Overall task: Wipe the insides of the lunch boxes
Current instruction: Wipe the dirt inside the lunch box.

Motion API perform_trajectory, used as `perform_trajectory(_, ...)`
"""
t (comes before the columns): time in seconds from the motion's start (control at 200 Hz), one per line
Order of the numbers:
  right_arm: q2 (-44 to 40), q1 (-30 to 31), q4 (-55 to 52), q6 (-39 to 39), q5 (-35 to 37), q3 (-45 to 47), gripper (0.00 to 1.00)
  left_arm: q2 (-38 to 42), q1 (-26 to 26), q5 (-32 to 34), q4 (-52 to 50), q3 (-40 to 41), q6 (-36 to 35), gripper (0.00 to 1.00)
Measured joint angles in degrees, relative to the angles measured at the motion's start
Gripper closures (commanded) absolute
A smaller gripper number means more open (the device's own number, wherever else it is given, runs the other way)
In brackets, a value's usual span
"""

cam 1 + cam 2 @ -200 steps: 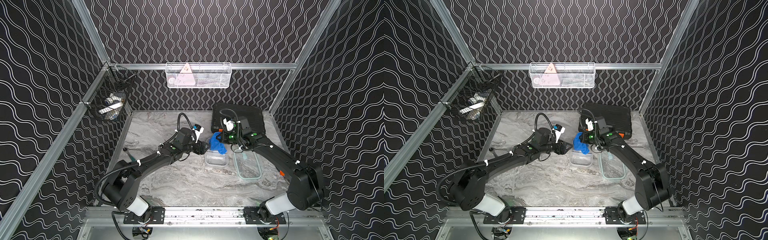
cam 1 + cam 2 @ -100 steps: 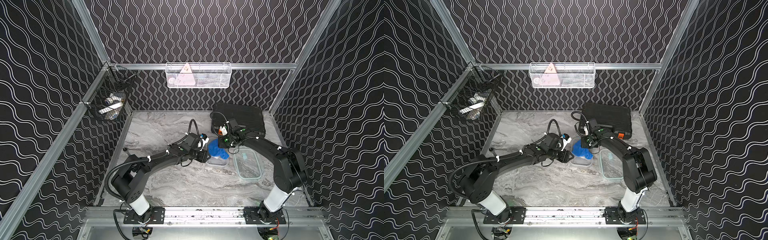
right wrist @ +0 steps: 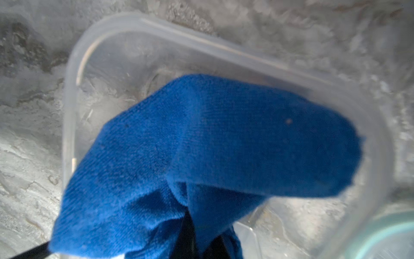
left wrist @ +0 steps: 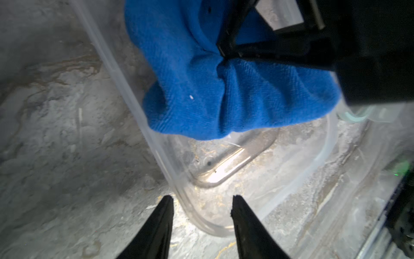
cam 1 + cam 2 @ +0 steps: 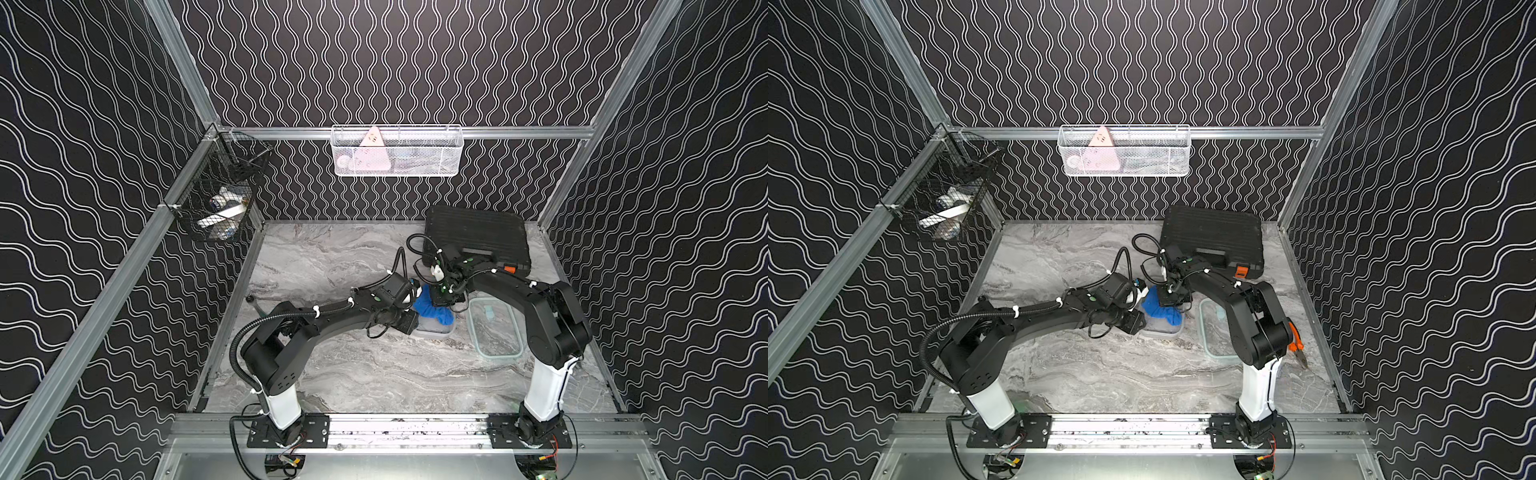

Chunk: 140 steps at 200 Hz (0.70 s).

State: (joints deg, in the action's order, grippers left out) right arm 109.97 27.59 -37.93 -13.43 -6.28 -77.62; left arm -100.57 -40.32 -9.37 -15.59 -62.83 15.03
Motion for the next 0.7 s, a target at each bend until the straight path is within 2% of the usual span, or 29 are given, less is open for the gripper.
perform_trajectory(0.125,1.6,-0.2,-0.1,0.5,-0.9,-0.6,1.0,-0.3,0.0,1.2,-0.3,-0.2,-0.1,0.6)
perform_trajectory(0.42,2.7,0.1,-2.8,-0.6,-7.3,1.5,1.0,-2.9,0.2,2.7,0.5,-0.6,0.3,0.87)
perform_trajectory(0.7,3.4,1.2,0.7,-4.2,-14.1,2.3,1.0,-2.6,0.1,4.4,-0.1,-0.6,-0.1,0.94)
